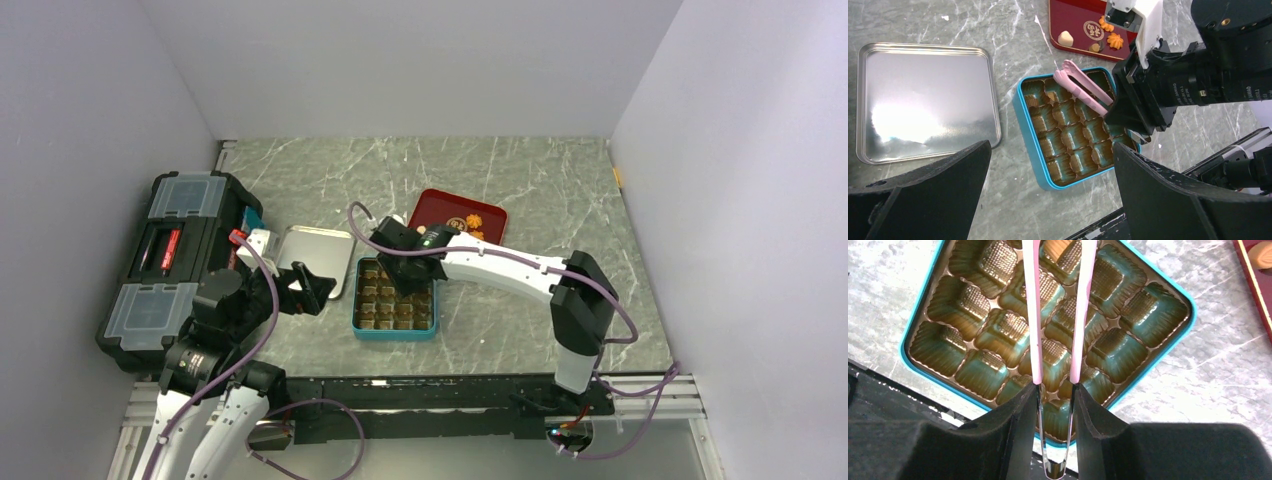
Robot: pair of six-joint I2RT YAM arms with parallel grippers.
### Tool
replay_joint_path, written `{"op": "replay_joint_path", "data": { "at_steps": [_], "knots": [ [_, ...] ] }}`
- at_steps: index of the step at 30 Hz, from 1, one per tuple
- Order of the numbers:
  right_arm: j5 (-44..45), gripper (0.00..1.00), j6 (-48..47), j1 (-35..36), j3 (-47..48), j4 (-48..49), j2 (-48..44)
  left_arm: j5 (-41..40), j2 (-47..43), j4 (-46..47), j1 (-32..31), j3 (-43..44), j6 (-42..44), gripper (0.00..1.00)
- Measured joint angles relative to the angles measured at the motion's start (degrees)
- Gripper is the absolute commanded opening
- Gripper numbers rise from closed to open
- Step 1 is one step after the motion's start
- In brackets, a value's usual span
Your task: Pack the cookies
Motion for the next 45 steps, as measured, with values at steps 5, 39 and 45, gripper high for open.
{"op": "replay_joint_path", "data": {
  "at_steps": [5, 39, 45],
  "knots": [
    [0.48, 0.34, -0.59, -1.62, 0.0, -1.05, -1.64, 0.0, 0.0, 0.0, 0.0, 0.0, 0.0, 0.99],
    [0.61, 0.45, -3.61, -19.26, -3.56, -4.98, -9.2, 0.22, 3.32, 0.02, 0.0, 0.0, 0.0, 0.99],
    [0.72, 0.46, -3.1, -21.81, -3.76, -5.2, -9.11, 0.79, 4.63, 0.13, -0.02, 0.0, 0.04, 0.99]
  ]
}}
